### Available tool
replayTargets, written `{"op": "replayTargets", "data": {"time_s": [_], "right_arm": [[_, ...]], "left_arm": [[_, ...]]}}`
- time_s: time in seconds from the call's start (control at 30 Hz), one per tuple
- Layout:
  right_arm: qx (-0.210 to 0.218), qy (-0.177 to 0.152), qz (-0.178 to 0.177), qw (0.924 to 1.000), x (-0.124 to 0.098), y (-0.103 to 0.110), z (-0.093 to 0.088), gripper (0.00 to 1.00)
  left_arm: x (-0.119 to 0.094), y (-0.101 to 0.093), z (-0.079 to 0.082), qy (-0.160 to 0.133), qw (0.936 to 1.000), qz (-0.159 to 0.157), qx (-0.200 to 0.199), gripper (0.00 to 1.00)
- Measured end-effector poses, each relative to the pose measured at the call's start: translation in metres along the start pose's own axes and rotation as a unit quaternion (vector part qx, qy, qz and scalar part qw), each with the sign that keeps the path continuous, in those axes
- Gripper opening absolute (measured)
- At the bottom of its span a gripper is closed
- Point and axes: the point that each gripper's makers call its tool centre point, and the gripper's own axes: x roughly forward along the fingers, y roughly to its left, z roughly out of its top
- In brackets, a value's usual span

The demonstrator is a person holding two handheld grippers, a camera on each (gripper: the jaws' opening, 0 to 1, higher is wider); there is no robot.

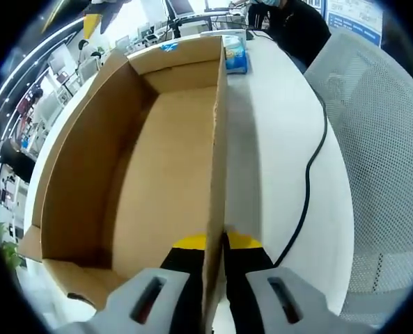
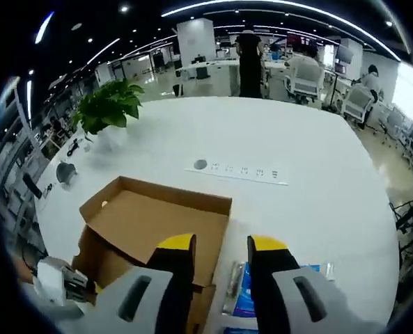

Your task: Operate the shoe box by opening the lid, removing the specified soft item, and placing it in the target area until the item is outside and the box remains undamaged.

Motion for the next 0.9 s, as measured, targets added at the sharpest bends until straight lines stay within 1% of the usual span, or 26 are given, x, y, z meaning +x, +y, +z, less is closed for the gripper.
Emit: {"op": "replayTargets", "data": {"time_s": [0.03, 0.07, 0.1, 0.17, 0.23, 0.3, 0.5, 0.53, 0.6, 0.63, 0.7, 0.77, 0.9], "right_arm": [[0.022, 0.001, 0.004, 0.9998, 0.003, -0.001, -0.001, 0.32], [0.044, 0.01, 0.003, 0.999, 0.004, 0.0, -0.007, 0.35], [0.022, 0.007, -0.001, 0.9997, 0.007, -0.002, -0.007, 0.37], [0.021, 0.008, -0.011, 0.9997, 0.006, -0.001, -0.012, 0.37], [0.019, 0.013, -0.012, 0.9997, 0.005, 0.004, -0.016, 0.37], [-0.001, 0.015, -0.022, 0.9996, 0.004, 0.006, -0.018, 0.36], [0.016, 0.014, -0.019, 0.9996, 0.008, 0.008, -0.015, 0.34], [0.014, 0.014, -0.02, 0.9996, 0.009, 0.008, -0.015, 0.34], [0.002, 0.003, -0.022, 0.9998, 0.013, 0.008, -0.012, 0.32], [0.004, 0.002, -0.02, 0.9998, 0.017, 0.008, -0.011, 0.34], [0.004, 0.006, -0.019, 0.9998, 0.024, 0.009, -0.013, 0.38], [0.003, 0.007, -0.028, 0.9996, 0.027, 0.006, -0.013, 0.37], [0.025, 0.011, -0.029, 0.9992, 0.036, 0.004, -0.012, 0.35]], "left_arm": [[0.0, 0.0, 0.0, 0.0, 1.0, 0.001, 0.0, 0.06], [0.0, 0.0, 0.0, 0.0, 1.0, 0.001, 0.0, 0.06], [0.0, 0.0, 0.0, 0.0, 1.0, 0.001, -0.002, 0.06], [0.0, 0.0, 0.0, 0.0, 1.0, 0.001, -0.001, 0.06], [0.0, -0.001, 0.0, -0.001, 1.0, 0.001, 0.0, 0.06], [0.0, -0.001, 0.0, -0.001, 1.0, 0.001, 0.0, 0.06], [0.0, -0.001, 0.001, -0.001, 1.0, 0.001, -0.001, 0.06], [0.0, -0.001, 0.001, -0.001, 1.0, 0.001, -0.002, 0.06], [0.0, -0.001, 0.001, -0.001, 1.0, 0.0, -0.005, 0.06], [0.0, 0.0, 0.001, 0.002, 0.9999, -0.003, -0.014, 0.06], [0.0, 0.0, 0.001, 0.002, 0.9999, -0.004, -0.013, 0.06], [0.0, -0.001, 0.001, 0.0, 1.0, -0.002, -0.007, 0.06], [0.0, 0.0, 0.002, -0.001, 1.0, 0.0, -0.006, 0.06]]}}
